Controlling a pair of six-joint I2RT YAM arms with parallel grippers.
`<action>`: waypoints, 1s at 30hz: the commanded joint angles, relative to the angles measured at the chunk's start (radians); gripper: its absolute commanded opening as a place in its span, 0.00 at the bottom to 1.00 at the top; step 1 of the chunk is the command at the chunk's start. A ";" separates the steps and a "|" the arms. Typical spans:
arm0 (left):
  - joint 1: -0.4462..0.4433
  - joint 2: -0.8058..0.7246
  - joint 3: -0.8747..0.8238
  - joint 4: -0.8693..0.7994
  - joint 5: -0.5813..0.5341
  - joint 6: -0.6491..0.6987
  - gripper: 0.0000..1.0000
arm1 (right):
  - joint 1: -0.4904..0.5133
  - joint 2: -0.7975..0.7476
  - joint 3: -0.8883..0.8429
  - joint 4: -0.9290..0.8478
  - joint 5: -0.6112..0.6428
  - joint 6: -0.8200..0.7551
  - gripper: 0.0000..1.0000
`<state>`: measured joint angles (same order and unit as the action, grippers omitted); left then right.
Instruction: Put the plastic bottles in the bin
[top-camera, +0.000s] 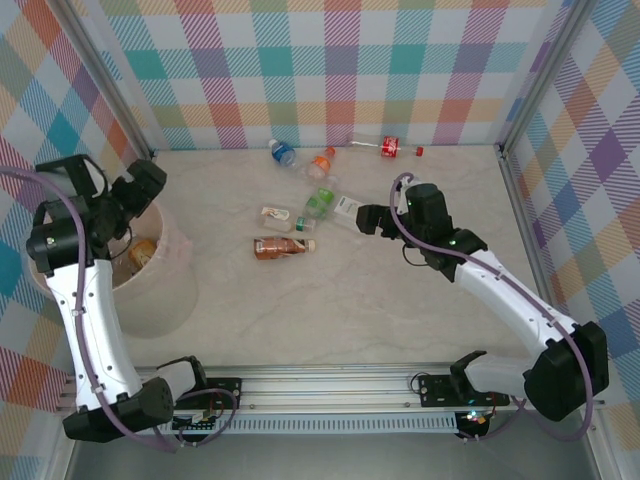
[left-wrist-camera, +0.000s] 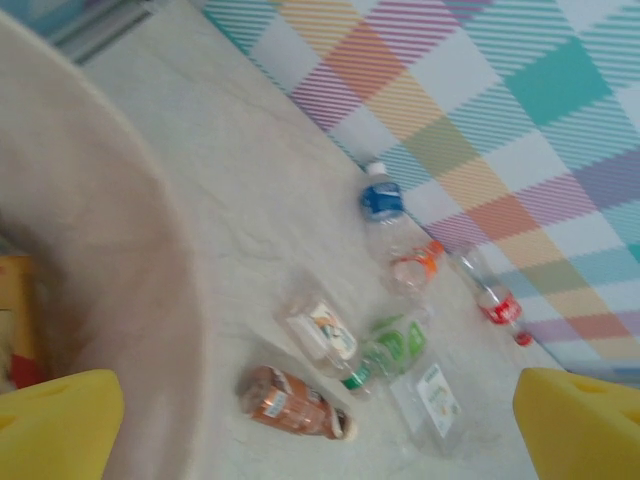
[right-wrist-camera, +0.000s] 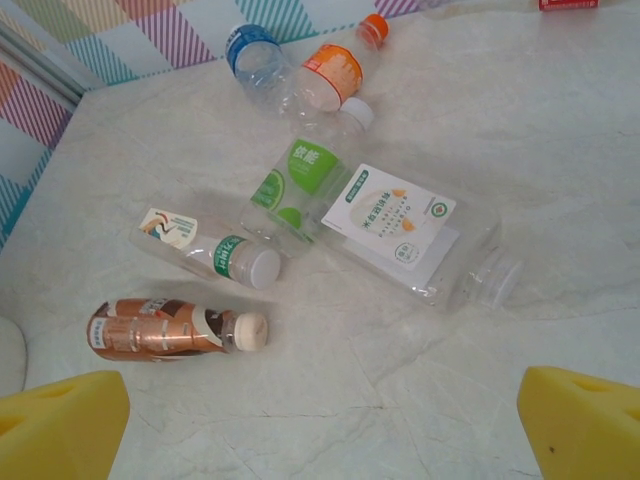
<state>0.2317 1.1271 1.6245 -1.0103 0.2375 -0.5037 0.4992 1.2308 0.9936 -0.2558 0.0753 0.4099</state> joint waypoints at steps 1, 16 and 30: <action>-0.087 -0.023 0.011 0.056 -0.054 -0.057 1.00 | -0.011 0.024 0.014 -0.019 -0.028 -0.089 1.00; -0.462 0.015 -0.011 0.133 -0.068 -0.123 1.00 | -0.087 0.174 0.078 -0.066 -0.200 -0.489 1.00; -0.486 -0.048 -0.132 0.087 -0.075 -0.123 1.00 | -0.181 0.531 0.401 -0.313 -0.376 -0.985 1.00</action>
<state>-0.2409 1.1213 1.4998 -0.9146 0.1703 -0.6151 0.3302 1.7103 1.3262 -0.4725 -0.2241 -0.3962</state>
